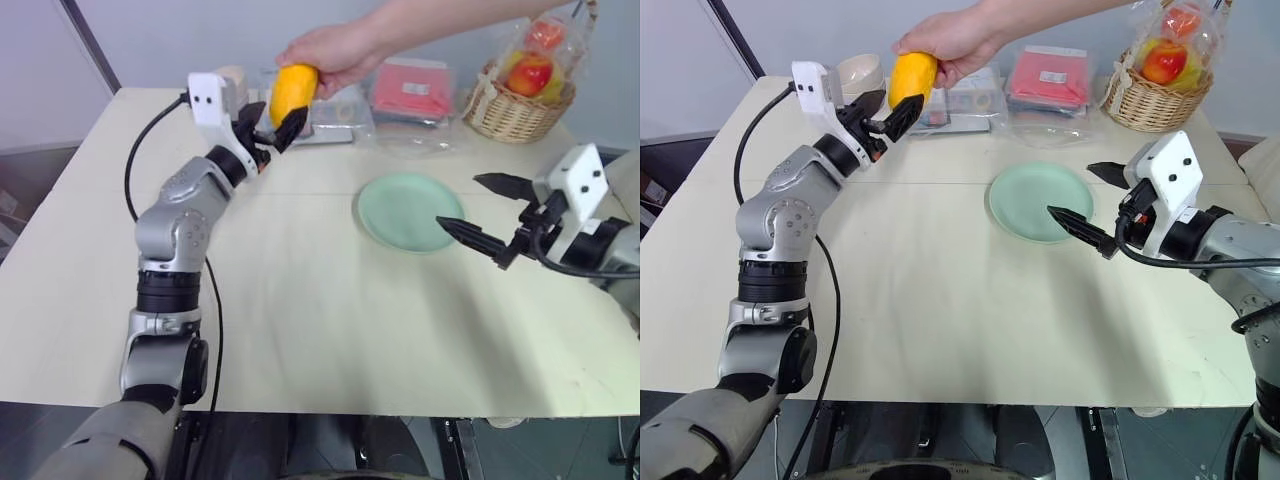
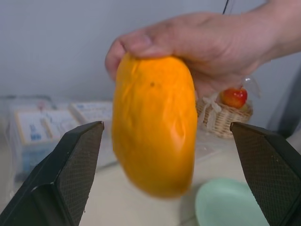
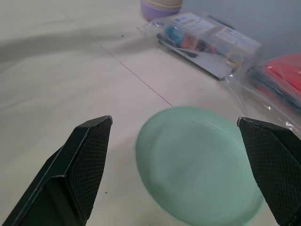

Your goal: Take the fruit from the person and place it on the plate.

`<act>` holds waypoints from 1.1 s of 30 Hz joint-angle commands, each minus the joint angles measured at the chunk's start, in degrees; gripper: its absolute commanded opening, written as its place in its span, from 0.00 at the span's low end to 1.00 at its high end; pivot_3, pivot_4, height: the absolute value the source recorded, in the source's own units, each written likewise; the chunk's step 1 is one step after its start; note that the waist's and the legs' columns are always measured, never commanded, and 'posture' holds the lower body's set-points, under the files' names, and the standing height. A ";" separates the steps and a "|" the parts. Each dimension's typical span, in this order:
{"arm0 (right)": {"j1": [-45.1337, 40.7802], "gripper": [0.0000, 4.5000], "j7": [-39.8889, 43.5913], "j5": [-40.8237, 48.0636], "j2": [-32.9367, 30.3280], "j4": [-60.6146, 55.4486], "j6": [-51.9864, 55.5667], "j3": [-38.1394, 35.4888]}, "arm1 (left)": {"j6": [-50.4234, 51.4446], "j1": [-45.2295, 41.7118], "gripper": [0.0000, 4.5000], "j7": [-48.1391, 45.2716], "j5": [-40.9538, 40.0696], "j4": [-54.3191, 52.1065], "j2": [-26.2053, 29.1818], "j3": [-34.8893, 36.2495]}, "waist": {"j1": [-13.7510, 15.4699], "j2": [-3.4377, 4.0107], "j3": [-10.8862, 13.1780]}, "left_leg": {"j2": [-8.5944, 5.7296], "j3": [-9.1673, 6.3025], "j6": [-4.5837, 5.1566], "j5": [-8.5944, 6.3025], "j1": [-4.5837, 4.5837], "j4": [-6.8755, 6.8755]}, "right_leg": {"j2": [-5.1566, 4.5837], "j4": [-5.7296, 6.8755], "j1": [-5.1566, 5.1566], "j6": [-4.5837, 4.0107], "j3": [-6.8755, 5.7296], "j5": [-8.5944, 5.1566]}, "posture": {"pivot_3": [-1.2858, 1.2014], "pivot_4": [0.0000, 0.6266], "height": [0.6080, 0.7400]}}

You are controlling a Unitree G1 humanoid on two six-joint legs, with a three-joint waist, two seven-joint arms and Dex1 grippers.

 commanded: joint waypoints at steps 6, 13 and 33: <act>1.48 0.97 -1.46 1.34 0.22 -2.95 -0.13 -3.92 | -7.70 -4.35 1.00 -1.91 5.40 7.39 -2.24 -1.12 | -0.08 0.00 0.00 | 0.00 0.00 0.00 0.00 0.00 0.00 | 0.00 0.01 -0.01 0.00 0.00 0.00 | 0.52 0.24 1.00; 2.55 1.00 -1.75 1.76 -0.21 -3.10 -0.31 -4.70 | -11.49 -5.48 0.70 -1.46 7.35 10.33 -3.21 -0.42 | -0.05 -0.01 0.01 | 0.00 0.00 0.00 0.00 0.00 0.00 | 0.00 0.01 -0.01 0.01 0.00 0.00 | 0.52 0.24 1.00; 5.23 1.00 -4.10 1.60 1.65 -5.10 -0.67 -4.24 | -7.14 -7.52 0.52 -15.79 11.58 21.45 -4.82 -10.17 | 0.10 -0.02 0.01 | -0.03 0.00 0.01 0.00 0.00 0.03 | 0.00 0.02 0.02 0.01 0.00 0.00 | 0.52 0.24 1.00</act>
